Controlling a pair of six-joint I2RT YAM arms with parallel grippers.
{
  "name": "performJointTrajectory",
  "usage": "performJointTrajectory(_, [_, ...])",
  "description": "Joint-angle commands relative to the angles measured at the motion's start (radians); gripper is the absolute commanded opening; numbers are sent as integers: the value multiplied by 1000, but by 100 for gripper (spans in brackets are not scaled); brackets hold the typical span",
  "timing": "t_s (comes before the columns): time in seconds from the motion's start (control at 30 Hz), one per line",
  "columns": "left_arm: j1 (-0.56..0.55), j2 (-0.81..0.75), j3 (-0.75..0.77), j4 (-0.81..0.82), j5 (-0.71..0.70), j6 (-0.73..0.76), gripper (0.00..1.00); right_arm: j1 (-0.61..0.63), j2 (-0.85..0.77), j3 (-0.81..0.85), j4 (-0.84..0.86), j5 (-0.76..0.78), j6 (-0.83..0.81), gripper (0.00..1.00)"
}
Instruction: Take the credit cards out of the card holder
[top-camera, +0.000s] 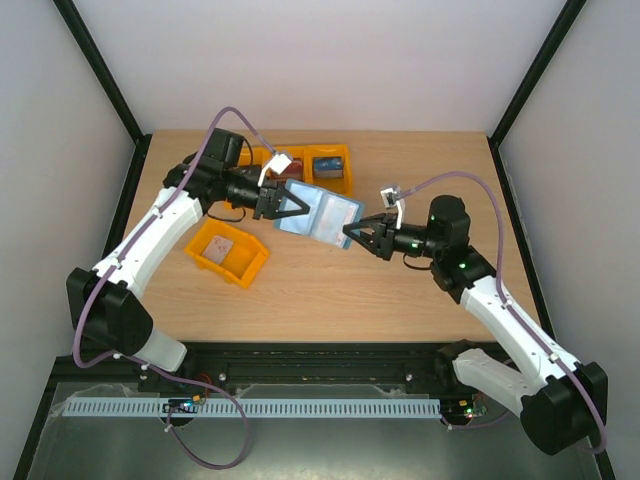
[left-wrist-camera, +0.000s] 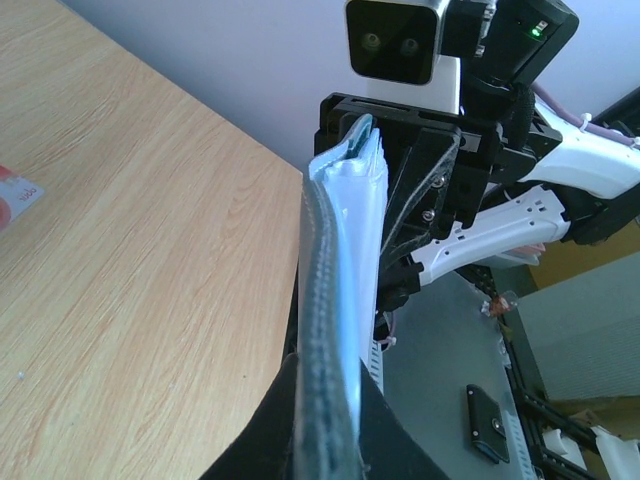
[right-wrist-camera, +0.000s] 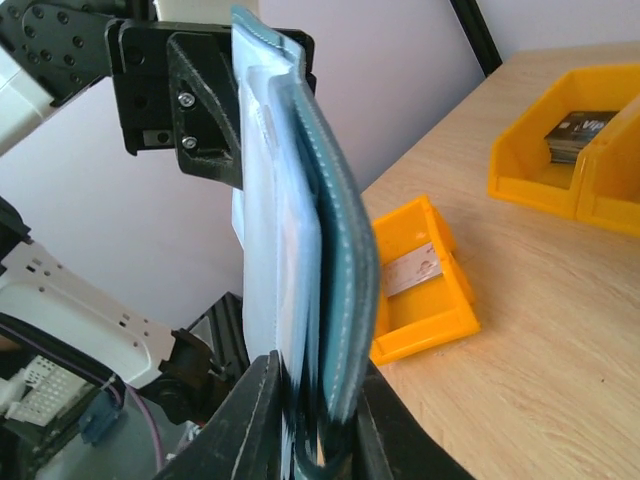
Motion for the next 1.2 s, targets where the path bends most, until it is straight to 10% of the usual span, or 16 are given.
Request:
performJointTrajectory(0.0, [0, -18, 25, -23, 48, 39, 2, 4, 20, -2, 61, 24, 33, 17])
performJointTrajectory(0.53, [-78, 27, 58, -68, 6, 90, 3, 77, 104, 12, 223, 79, 103, 6])
performJointTrajectory(0.73, [-53, 20, 85, -91, -62, 102, 49, 76, 60, 19, 159, 113, 59, 2])
performJointTrajectory(1.17, [85, -41, 116, -98, -173, 91, 74, 76, 41, 22, 77, 161, 30, 2])
